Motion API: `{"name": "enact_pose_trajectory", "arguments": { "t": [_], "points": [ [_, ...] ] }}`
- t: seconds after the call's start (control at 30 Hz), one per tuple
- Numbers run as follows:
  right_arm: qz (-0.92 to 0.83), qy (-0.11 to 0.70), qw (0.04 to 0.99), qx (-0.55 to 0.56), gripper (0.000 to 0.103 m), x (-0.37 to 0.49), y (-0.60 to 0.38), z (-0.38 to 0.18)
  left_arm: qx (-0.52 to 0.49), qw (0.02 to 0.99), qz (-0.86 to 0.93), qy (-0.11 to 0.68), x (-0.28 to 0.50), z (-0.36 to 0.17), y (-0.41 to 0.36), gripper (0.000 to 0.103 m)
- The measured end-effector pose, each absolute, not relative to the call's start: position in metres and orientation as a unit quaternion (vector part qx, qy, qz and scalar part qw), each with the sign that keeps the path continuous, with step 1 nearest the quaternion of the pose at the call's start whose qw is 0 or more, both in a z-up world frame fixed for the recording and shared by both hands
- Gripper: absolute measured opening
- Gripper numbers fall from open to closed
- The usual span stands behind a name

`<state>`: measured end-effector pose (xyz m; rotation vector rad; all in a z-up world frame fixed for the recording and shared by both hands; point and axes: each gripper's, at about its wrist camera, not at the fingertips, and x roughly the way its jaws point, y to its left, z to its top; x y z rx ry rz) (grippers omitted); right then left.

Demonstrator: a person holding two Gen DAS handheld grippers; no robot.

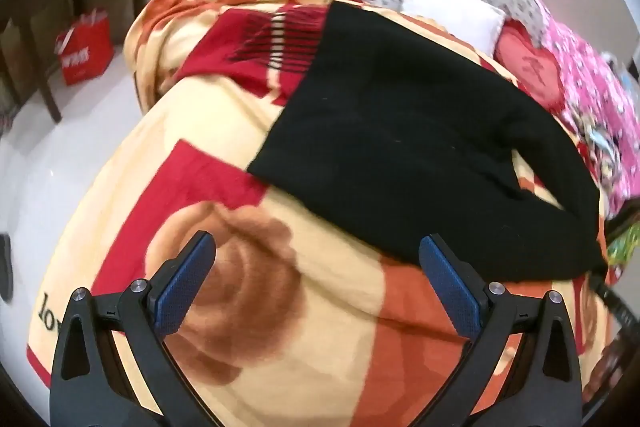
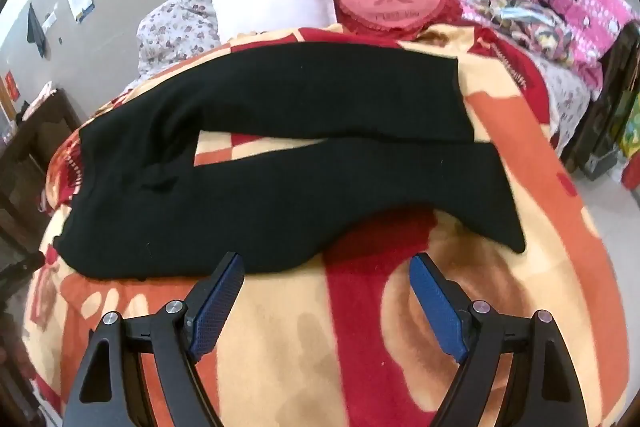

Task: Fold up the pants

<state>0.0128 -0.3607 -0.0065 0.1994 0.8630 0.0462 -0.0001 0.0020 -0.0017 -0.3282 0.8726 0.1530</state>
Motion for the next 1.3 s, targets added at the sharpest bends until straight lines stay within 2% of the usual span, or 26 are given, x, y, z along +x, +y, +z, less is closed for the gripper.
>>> {"name": "enact_pose_trajectory", "arguments": {
  "t": [0.47, 0.57, 0.63, 0.7, 0.77, 0.8, 0.83, 0.93, 1.13, 1.3],
  "points": [
    [0.017, 0.436, 0.888, 0.142, 0.079, 0.026, -0.378, -0.030, -0.177, 0.874, 0.058, 0.448, 0.055, -0.027, -0.014, 0.102],
    [0.014, 0.425, 0.894, 0.138, 0.072, 0.039, -0.378, -0.030, -0.160, 0.875, 0.061, 0.452, 0.070, -0.027, -0.023, 0.102],
    [0.017, 0.416, 0.897, 0.148, 0.055, 0.047, -0.380, -0.031, -0.161, 0.882, 0.051, 0.440, 0.078, -0.025, -0.024, 0.100],
    [0.023, 0.405, 0.898, 0.168, 0.034, 0.056, -0.382, -0.033, -0.168, 0.889, 0.046, 0.424, 0.079, -0.022, -0.022, 0.087],
    [0.029, 0.392, 0.900, 0.187, 0.025, 0.061, -0.383, -0.035, -0.156, 0.898, 0.047, 0.408, 0.079, -0.018, -0.023, 0.034],
    [0.034, 0.391, 0.900, 0.191, 0.014, 0.063, -0.382, -0.036, -0.142, 0.901, 0.056, 0.407, 0.080, -0.017, -0.024, 0.025],
    [0.041, 0.391, 0.898, 0.197, 0.011, 0.064, -0.381, -0.036, -0.132, 0.899, 0.065, 0.412, 0.080, -0.019, -0.021, 0.020],
    [0.044, 0.382, 0.902, 0.194, 0.006, 0.061, -0.377, -0.029, -0.149, 0.898, 0.043, 0.411, 0.075, -0.017, -0.014, 0.016],
    [0.066, 0.361, 0.912, 0.185, 0.005, 0.031, -0.373, 0.002, -0.180, 0.909, -0.027, 0.374, 0.033, 0.011, -0.004, 0.012],
    [0.071, 0.356, 0.919, 0.153, 0.005, 0.015, -0.367, 0.012, -0.157, 0.906, -0.036, 0.392, 0.024, 0.019, -0.004, 0.012]
  ]
}}
